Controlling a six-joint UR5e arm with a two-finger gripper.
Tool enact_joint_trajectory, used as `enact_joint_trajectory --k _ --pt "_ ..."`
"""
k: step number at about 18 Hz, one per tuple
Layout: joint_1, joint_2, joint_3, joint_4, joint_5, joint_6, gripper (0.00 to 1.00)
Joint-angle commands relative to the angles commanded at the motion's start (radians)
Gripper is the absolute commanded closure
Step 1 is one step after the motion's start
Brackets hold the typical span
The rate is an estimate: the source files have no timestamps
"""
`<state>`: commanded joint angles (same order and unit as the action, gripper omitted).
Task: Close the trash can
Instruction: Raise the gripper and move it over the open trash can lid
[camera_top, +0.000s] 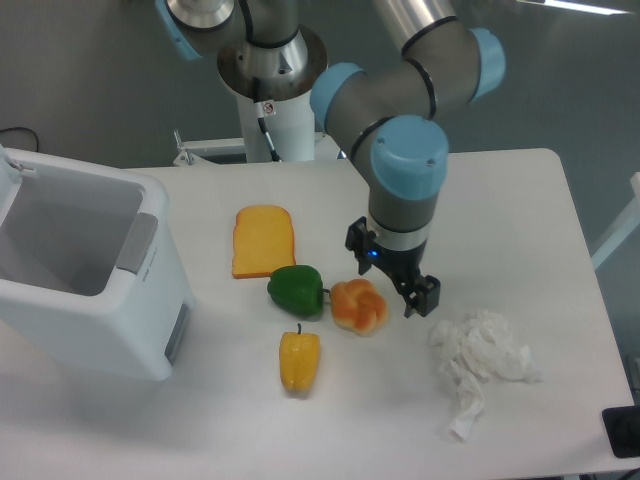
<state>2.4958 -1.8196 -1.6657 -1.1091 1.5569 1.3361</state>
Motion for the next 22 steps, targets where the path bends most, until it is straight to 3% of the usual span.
enact_joint_trajectory --k 5,8,12,14,20,22 --pt "-0.051 0.156 -0.087 -0.009 -0.005 -0.118 0.0" --pt "-0.115 0.219 -0.097 -0.029 -0.005 -0.216 0.0" --pt "-0.167 0.325 -0.1 -0.188 -0.037 -0.256 0.0" --pt "-0.193 0.358 -0.1 -0.207 -0.078 -0.336 0.0" --pt "-0.385 0.422 -0.098 -0.221 -0.145 -0.583 0.0" --pt "-0.399 0.444 -0.089 -0.221 -0.194 -0.627 0.0"
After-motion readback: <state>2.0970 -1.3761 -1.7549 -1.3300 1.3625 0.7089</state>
